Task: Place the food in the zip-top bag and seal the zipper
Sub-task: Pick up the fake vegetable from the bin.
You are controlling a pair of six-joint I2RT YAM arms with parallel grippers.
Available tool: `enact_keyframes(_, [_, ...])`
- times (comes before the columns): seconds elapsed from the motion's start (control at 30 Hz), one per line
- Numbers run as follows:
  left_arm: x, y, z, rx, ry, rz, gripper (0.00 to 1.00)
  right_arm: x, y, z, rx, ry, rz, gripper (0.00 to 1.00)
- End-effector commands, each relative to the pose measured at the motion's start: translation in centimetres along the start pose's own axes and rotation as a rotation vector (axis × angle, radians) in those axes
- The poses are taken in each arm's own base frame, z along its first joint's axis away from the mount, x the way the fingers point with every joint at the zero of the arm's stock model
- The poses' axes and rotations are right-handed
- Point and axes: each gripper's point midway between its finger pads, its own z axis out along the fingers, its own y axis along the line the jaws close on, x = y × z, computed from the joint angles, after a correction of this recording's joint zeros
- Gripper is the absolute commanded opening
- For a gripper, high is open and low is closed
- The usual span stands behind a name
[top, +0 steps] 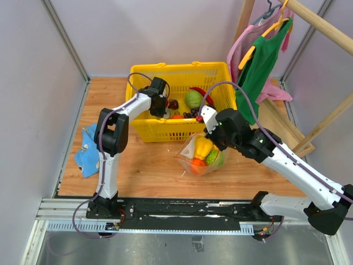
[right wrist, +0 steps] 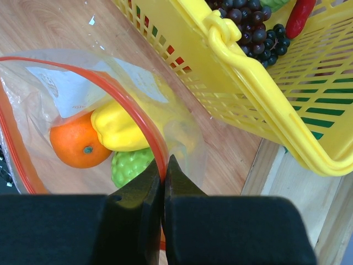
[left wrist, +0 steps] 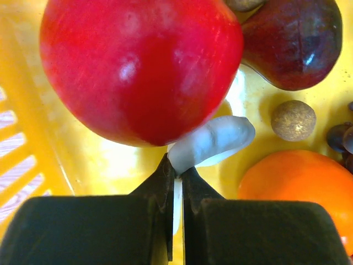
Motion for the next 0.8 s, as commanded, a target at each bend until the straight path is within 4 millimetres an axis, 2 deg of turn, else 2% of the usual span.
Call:
enact_keyframes(0.0, [-3.9, 1.2, -2.6, -0.034, -0.114, 0.011, 0.0, -0.7, -0.1, 0.3, -0.008, -0.021, -0.006, 0.04])
enact_keyframes(0.2, [-5.0, 1.2, -5.5, -0.03, -0.165, 0.026, 0.0, -1.1, -0.2, 0.4, -0.007, -0.025, 0.0, 0.04])
enact_keyframes(0.37, [-5.9, 1.2, -8.7, -0.022, -0.209, 0.034, 0.0, -1.2, -0.2, 0.4, -0.003, -0.024, 0.014, 0.04])
enact_keyframes(0.57, [-6.8, 0.7, -13.8, 0.033, -0.288, 0.033, 0.0, -1.3, -0.4, 0.7, 0.014, -0.012, 0.044, 0.03])
enact_keyframes(0.77, [-6.2, -1.3, -19.5, 0.128, -0.377, 0.047, 0.0, -1.6, -0.7, 0.7, 0.04, -0.005, 0.092, 0.03])
